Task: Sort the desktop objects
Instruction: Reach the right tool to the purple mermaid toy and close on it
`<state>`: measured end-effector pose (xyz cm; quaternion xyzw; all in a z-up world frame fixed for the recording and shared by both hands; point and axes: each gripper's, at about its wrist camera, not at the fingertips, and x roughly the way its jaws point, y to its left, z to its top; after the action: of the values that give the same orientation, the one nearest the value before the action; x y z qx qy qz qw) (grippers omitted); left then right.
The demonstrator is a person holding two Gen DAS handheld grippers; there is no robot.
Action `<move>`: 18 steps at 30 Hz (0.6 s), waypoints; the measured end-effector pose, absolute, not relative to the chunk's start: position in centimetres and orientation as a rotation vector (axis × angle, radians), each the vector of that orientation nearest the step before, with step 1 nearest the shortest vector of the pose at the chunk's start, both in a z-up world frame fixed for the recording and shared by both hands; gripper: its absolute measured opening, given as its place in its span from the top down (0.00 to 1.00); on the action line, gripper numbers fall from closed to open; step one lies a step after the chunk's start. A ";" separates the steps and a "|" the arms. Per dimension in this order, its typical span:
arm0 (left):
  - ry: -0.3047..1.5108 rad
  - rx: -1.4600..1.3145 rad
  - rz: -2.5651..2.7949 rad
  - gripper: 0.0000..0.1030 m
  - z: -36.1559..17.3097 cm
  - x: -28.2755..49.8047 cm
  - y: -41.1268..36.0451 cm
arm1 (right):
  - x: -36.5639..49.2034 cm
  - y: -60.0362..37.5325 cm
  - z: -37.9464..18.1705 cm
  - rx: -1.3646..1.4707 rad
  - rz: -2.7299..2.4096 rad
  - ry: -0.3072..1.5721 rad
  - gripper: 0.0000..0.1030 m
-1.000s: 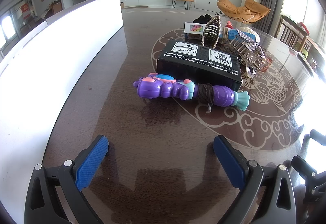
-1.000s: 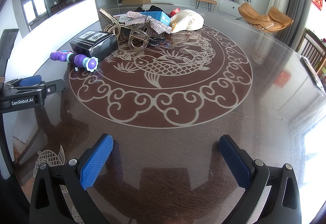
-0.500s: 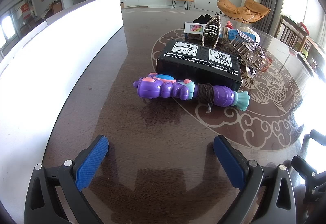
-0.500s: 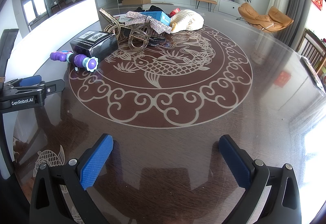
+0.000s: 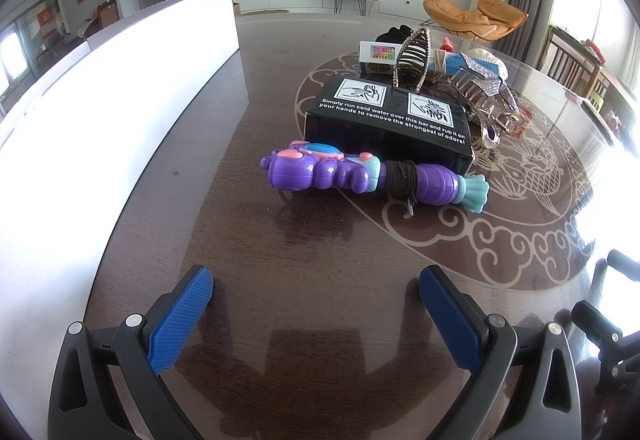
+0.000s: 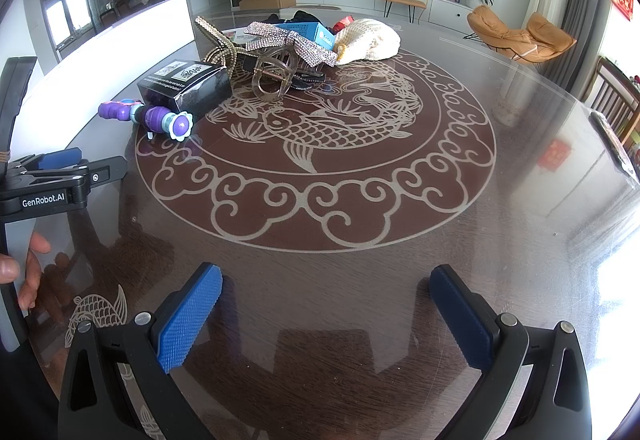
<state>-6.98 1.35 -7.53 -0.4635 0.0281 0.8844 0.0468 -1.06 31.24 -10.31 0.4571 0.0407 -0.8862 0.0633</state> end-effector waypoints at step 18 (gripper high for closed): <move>-0.044 -1.431 3.051 0.00 -5.5 -4.0 -3.8 | -9.2 16.1 -6.2 1.011 -2.020 0.404 0.31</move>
<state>-4.03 -3.83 -5.45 -0.4220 -0.0129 0.8993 -0.1140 -9.22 16.14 -6.23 0.4018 0.1606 -0.8026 0.4106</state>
